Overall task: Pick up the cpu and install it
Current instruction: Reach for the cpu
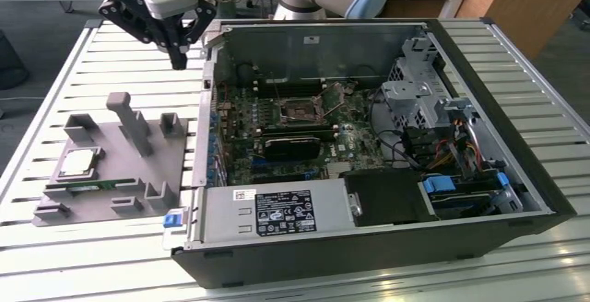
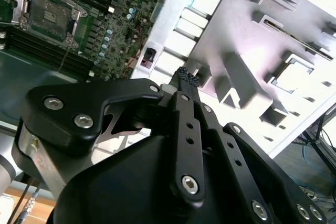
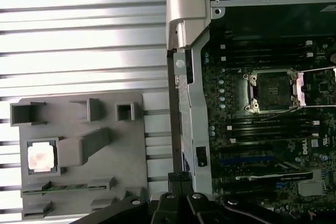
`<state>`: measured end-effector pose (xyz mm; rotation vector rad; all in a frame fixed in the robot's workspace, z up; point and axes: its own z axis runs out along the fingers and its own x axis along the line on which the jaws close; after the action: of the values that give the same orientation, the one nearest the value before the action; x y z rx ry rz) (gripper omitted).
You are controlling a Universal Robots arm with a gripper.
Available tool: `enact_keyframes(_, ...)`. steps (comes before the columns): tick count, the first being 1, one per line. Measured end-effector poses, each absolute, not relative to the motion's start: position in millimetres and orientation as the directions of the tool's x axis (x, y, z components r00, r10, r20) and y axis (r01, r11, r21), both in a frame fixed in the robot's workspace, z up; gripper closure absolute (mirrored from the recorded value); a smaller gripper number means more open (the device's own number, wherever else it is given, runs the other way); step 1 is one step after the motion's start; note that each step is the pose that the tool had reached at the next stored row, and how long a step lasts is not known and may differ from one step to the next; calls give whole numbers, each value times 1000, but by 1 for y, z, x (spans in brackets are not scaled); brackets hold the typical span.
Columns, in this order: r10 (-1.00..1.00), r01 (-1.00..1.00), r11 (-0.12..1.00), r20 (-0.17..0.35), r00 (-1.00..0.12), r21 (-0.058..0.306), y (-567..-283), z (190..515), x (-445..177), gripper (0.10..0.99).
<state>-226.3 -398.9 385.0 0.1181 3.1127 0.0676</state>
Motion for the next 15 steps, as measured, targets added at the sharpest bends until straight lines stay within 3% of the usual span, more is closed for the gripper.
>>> enact_keyframes(15, 76, 75, 996, -24, -997, 44, -399, 384, -243, 980)
